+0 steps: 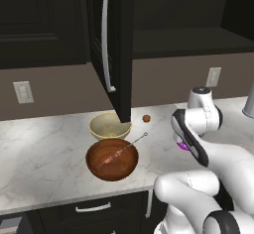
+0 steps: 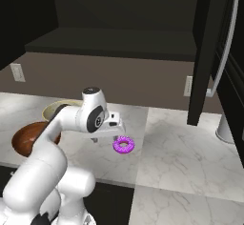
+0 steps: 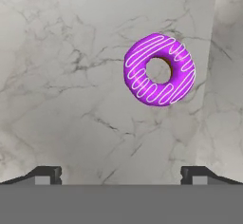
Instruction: Pick both bowls and place them on the counter. Then place the kebab skewer in one bowl and place the donut in the other bowl.
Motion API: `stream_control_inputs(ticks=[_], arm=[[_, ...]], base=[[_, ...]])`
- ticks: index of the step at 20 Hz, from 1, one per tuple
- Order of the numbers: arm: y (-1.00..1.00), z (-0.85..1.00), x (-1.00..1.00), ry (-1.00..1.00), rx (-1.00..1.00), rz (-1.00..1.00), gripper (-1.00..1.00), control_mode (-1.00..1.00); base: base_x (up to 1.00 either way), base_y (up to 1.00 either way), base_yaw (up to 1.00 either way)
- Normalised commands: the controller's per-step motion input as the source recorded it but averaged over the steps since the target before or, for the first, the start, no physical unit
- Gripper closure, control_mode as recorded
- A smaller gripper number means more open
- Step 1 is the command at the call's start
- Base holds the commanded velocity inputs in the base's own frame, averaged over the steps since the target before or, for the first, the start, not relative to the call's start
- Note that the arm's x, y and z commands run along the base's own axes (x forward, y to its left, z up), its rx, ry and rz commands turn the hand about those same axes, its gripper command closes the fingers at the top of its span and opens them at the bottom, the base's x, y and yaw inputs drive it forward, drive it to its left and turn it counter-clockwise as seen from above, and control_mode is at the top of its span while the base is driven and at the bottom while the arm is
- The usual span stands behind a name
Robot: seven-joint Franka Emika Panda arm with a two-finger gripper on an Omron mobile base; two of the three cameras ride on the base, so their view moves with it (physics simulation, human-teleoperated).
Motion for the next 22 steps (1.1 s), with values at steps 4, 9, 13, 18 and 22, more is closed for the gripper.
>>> stream_control_inputs(ticks=[4, 9, 13, 18, 22], arm=[[-0.02, -0.25, 0.41, 0.0, 0.01, -0.07, -1.0, -1.0], [0.0, -0.21, 0.36, 0.0, 0.03, -0.07, -1.0, -1.0], [0.0, -0.13, 0.32, 0.0, 0.02, -0.04, -1.0, -1.0], [0.0, -0.18, 0.24, 0.0, 0.02, -0.02, -1.0, -1.0], [-0.01, -0.18, 0.19, 0.0, 0.02, -0.01, -1.0, -1.0]], base=[[0.0, 0.0, 0.0], [0.0, 0.0, 0.0], [0.0, 0.0, 0.0], [0.0, 0.0, 0.0], [0.0, 0.0, 0.0]])
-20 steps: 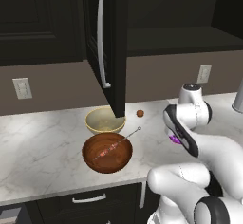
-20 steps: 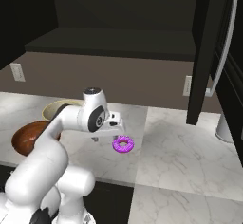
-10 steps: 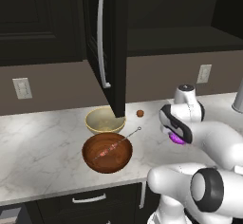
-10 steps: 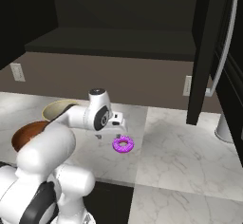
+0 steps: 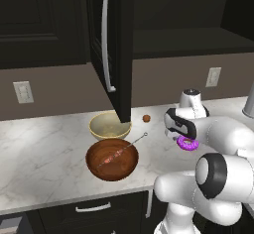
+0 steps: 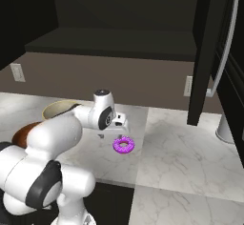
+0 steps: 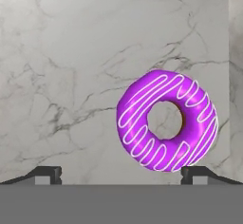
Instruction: Pick both bowls and place them on the counter. Then place the kebab skewer in one bowl and place the donut in the other bowl.
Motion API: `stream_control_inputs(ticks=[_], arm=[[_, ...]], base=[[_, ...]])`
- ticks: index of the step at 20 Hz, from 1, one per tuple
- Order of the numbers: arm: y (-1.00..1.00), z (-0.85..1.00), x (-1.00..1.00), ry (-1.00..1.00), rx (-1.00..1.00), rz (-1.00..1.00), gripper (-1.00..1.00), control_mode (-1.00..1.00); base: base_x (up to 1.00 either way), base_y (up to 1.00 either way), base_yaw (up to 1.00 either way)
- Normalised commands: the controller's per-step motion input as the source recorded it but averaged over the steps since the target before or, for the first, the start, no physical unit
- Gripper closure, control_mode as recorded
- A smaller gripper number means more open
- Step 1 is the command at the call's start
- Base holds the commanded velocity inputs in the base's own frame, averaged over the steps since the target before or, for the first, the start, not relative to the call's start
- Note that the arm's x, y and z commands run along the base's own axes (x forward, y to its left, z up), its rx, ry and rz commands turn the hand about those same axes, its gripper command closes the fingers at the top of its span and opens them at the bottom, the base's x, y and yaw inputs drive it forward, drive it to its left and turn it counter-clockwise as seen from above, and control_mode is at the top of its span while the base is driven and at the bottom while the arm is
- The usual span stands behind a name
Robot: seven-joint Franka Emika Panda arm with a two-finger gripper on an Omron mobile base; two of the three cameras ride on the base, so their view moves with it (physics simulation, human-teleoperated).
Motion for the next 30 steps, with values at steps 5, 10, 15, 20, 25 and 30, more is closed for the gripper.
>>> stream_control_inputs(ticks=[5, 10, 15, 20, 25, 30], arm=[[-0.08, -0.2, 0.22, 0.0, 0.0, -0.02, -1.0, -1.0], [-0.13, -0.1, 0.11, 0.0, 0.0, -0.04, -1.0, -1.0], [-0.01, -0.15, -0.03, 0.0, 0.0, -0.04, -1.0, -1.0], [0.0, -0.22, 0.05, 0.0, 0.02, -0.04, -1.0, -1.0], [0.0, -0.21, 0.08, 0.0, 0.02, -0.03, -1.0, -1.0], [0.01, -0.2, 0.04, 0.0, 0.02, -0.04, -1.0, -1.0]], base=[[0.0, 0.0, 0.0], [0.0, 0.0, 0.0], [0.0, 0.0, 0.0], [0.0, 0.0, 0.0], [0.0, 0.0, 0.0], [0.0, 0.0, 0.0]])
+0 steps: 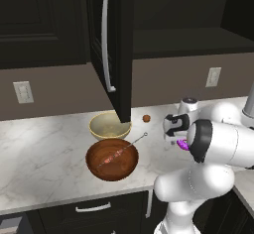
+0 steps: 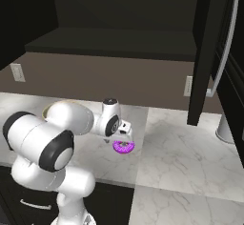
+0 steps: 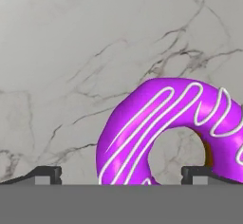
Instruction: Pick both bowls and place them on the counter. Then place the kebab skewer in one bowl and place the donut in the other bowl.
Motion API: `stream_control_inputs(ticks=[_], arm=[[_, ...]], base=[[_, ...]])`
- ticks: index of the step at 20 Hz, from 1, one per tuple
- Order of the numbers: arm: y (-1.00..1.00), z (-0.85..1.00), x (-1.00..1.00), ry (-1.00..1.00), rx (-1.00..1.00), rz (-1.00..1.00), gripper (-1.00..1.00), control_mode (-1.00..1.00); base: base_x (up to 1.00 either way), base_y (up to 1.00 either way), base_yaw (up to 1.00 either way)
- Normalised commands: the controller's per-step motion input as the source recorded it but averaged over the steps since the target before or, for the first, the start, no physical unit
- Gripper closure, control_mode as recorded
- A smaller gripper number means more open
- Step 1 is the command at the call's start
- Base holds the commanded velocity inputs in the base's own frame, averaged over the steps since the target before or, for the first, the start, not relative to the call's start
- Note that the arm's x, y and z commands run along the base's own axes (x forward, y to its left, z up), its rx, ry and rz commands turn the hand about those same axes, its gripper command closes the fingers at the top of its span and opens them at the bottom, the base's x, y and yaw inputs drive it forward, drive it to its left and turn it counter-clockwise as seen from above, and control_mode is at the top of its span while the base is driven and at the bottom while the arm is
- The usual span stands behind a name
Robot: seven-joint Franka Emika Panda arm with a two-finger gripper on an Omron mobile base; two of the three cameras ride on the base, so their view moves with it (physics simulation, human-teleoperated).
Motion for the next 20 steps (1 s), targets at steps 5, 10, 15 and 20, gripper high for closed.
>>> stream_control_inputs(ticks=[5, 10, 15, 20], arm=[[0.0, -0.2, 0.12, 0.0, 0.01, -0.03, -1.0, -1.0], [0.0, -0.15, 0.07, 0.0, 0.0, -0.02, -1.0, -1.0], [0.06, -0.16, 0.0, 0.0, 0.0, -0.01, 1.0, -1.0], [0.0, -0.06, -0.02, -0.02, 0.0, 0.0, 1.0, -1.0]], base=[[0.0, 0.0, 0.0], [0.0, 0.0, 0.0], [0.0, 0.0, 0.0], [0.0, 0.0, 0.0]])
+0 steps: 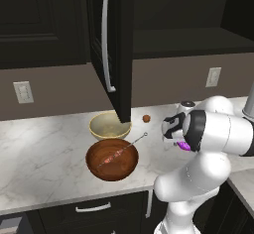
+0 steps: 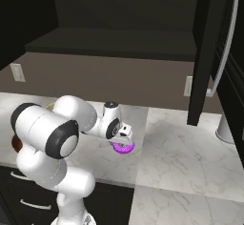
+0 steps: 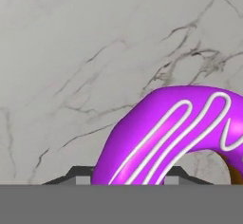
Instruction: Pick both bowls and place them on the counter. Then place the kebab skewer in one bowl and place the donut in the other bowl.
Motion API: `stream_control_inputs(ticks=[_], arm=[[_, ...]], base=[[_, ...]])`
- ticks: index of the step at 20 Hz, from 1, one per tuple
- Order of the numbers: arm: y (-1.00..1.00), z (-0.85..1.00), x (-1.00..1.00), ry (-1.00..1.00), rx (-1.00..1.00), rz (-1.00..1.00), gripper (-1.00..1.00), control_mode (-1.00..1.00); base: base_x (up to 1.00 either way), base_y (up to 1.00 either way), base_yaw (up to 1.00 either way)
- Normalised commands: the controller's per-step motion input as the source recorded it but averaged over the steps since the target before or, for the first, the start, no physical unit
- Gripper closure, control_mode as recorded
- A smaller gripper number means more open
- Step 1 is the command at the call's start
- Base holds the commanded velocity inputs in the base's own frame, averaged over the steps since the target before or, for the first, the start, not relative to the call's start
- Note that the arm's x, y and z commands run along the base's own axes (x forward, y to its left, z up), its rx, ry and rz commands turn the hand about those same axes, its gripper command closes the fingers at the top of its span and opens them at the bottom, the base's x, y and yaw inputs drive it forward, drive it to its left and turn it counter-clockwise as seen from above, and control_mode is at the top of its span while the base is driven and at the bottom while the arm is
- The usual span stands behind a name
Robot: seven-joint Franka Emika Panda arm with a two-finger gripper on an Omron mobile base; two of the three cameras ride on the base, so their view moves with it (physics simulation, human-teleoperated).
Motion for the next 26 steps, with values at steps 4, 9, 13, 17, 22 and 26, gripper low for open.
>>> stream_control_inputs(ticks=[4, 9, 13, 17, 22, 26], arm=[[0.0, 0.15, -0.04, -0.01, 0.0, 0.0, 1.0, -1.0], [0.13, 0.41, -0.15, -0.1, 0.0, 0.0, 1.0, -1.0], [0.31, 0.41, -0.15, -0.11, 0.0, 0.0, 1.0, -1.0], [0.36, 0.42, -0.07, -0.22, 0.0, 0.01, 1.0, -1.0], [0.31, 0.53, -0.02, -0.14, 0.0, 0.17, 1.0, -1.0], [0.28, 0.58, 0.0, -0.07, 0.0, 0.25, 1.0, -1.0]], base=[[0.0, 0.0, 0.0], [0.0, 0.0, 0.0], [0.0, 0.0, 0.0], [0.0, 0.0, 0.0], [0.0, 0.0, 0.0], [0.0, 0.0, 0.0]])
